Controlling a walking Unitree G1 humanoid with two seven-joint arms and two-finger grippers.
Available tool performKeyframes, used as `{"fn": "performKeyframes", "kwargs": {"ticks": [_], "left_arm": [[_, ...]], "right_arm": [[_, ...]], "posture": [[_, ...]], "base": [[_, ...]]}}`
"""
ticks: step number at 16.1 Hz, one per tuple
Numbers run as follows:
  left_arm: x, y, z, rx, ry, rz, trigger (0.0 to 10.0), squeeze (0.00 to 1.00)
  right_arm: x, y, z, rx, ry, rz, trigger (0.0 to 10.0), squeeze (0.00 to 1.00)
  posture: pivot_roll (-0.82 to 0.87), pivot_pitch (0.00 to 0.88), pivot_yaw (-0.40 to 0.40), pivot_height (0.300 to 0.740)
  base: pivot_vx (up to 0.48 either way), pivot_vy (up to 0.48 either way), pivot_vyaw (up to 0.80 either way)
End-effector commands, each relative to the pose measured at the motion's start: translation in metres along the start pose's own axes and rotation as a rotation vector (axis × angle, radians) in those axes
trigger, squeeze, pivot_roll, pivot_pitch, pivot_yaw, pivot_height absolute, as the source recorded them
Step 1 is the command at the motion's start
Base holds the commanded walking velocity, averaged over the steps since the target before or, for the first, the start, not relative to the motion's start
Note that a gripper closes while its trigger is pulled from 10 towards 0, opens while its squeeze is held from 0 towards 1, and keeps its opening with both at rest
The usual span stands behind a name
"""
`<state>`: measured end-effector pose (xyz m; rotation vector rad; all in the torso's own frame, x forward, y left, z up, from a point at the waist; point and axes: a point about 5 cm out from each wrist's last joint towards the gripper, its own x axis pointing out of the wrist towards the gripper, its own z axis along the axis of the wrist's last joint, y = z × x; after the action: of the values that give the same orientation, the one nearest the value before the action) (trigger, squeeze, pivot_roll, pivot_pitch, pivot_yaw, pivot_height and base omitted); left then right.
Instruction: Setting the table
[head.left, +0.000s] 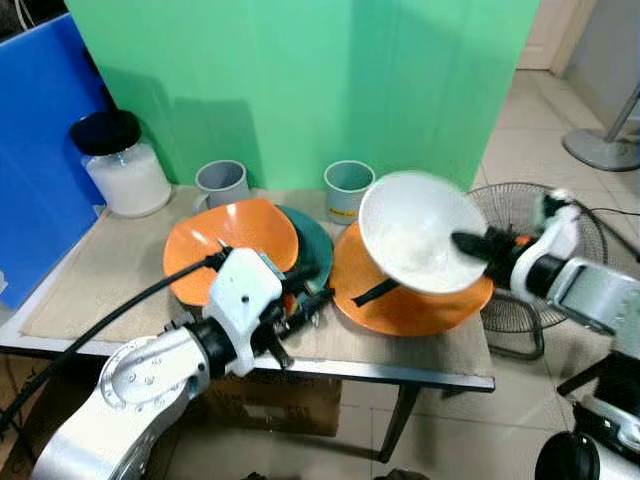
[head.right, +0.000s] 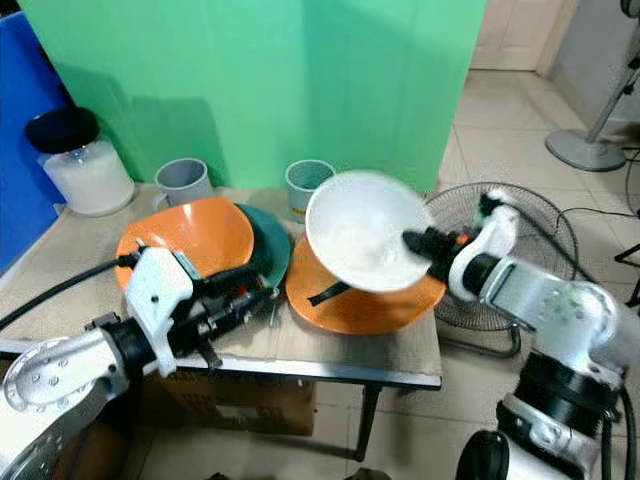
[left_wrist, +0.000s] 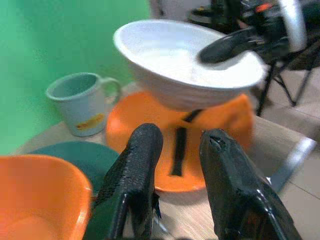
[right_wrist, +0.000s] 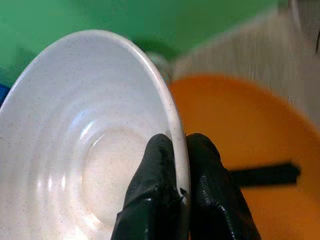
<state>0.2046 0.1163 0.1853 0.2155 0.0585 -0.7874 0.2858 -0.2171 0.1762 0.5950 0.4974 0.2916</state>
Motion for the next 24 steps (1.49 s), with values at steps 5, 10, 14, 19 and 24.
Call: {"fn": "performKeyframes", "kwargs": {"ticks": [5,10,14,19,24], "left_arm": [[0.003,0.032,0.007,0.036,-0.08,0.361,10.0,0.0],[0.009,0.027,-0.001,0.035,-0.089,0.468,10.0,0.0],[0.01,0.029,-0.004,0.059,-0.085,0.507,10.0,0.0],[0.012,0.026,-0.005,0.047,-0.1,0.534,10.0,0.0],[0.011,0.025,-0.01,0.059,-0.091,0.563,10.0,0.0]], "right_arm": [[-0.012,0.045,0.0,-0.319,-0.287,0.069,10.0,0.0],[-0.022,0.044,-0.014,-0.313,-0.483,-0.063,10.0,0.0],[-0.026,0.037,-0.019,-0.323,-0.508,-0.11,10.0,0.0],[-0.032,0.026,-0.021,-0.306,-0.548,-0.208,10.0,0.0],[-0.034,0.026,-0.015,-0.327,-0.569,-0.218,10.0,0.0]], "posture": [[-0.06,0.0,0.074,0.74],[-0.07,0.0,0.077,0.74],[-0.08,0.0,0.078,0.74],[-0.1,0.0,0.082,0.74],[-0.11,0.0,0.06,0.74]], "base": [[0.0,0.0,-0.15],[0.0,0.0,-0.79],[0.0,0.0,-0.8],[0.0,0.0,-0.8],[0.0,0.0,-0.8]]}}
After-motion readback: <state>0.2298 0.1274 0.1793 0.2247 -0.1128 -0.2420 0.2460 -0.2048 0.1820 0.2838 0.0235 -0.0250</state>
